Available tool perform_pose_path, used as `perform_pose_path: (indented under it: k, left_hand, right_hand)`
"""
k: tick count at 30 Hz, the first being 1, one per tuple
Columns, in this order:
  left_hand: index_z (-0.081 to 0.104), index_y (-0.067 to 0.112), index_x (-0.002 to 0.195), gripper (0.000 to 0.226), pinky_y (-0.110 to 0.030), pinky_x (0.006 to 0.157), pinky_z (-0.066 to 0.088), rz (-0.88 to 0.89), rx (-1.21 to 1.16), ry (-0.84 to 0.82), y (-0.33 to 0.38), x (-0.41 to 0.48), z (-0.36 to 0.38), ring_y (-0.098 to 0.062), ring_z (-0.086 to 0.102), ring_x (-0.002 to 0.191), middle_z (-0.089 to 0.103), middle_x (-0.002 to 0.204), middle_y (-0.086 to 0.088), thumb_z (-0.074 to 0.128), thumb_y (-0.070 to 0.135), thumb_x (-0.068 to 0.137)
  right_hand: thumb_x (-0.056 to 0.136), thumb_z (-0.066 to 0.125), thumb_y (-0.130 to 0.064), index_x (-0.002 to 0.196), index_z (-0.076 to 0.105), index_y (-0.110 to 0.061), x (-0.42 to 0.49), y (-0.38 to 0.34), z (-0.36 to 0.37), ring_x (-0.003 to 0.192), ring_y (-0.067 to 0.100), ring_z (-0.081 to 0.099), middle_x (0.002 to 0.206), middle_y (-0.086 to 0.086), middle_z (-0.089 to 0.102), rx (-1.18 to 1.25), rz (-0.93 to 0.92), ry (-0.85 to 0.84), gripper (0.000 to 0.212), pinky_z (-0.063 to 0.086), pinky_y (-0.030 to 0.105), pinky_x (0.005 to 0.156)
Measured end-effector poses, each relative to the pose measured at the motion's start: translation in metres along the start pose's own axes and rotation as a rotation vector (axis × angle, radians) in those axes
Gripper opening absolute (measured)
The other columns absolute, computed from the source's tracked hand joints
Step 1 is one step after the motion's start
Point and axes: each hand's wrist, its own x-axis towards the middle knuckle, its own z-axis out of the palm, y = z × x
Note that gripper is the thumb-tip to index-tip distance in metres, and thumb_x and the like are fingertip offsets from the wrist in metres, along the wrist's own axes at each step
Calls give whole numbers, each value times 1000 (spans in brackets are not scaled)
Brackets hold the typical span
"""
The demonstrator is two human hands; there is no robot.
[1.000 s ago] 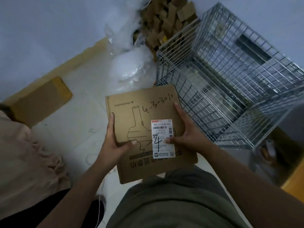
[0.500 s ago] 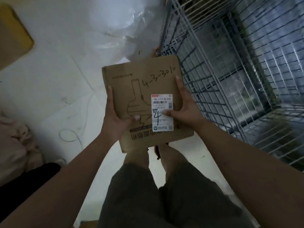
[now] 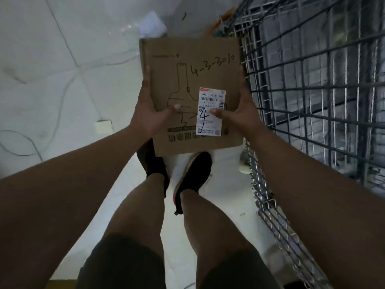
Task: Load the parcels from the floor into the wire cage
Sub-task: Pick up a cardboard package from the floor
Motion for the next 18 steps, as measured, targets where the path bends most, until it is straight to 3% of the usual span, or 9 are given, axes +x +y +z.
perform_pose_path:
  k: [3, 6, 11, 14, 18]
  left_hand:
    - [-1, 49, 160, 114, -45, 118, 42, -33, -16, -26, -7, 7, 0, -10, 37, 149, 27, 167, 11, 81, 57, 82]
    - [7, 43, 163, 108, -42, 119, 40, -32, -13, -43, -4, 3, -6, -7, 36, 148, 31, 163, 14, 82, 44, 85]
    - [35, 37, 158, 81, -40, 122, 32, -46, 89, -13, 19, -12, -27, -11, 37, 144, 42, 152, 5, 76, 41, 88]
    - [49, 34, 150, 62, -25, 116, 31, -76, 197, -25, 45, -22, -48, -10, 42, 135, 46, 146, 4, 75, 32, 93]
    - [59, 40, 138, 48, -25, 111, 36, -59, 291, 19, 86, -46, -81, -8, 50, 125, 56, 134, 10, 74, 37, 93]
  right_hand:
    - [65, 94, -49, 161, 4, -48, 5, 5, 3, 151, 17, 31, 167, -4, 25, -21, -7, -2, 132, 37, 52, 119]
    - [69, 93, -36, 164, 5, -32, 1, -5, 6, 153, 19, 24, 167, 3, 22, -126, -6, 40, 130, 26, 44, 125]
    - [82, 82, -24, 164, 6, -33, -9, -40, 12, 154, 25, 20, 168, 8, 18, -215, 69, 55, 113, 18, 40, 125]
    - [86, 79, -26, 163, 13, -38, -20, -73, 16, 146, 24, 36, 166, 5, 22, -185, 118, -10, 102, 31, 29, 116]
    - [89, 78, -32, 161, 22, -38, -49, -130, 17, 136, 20, 47, 160, 3, 36, -151, 107, -144, 92, 43, 26, 106]
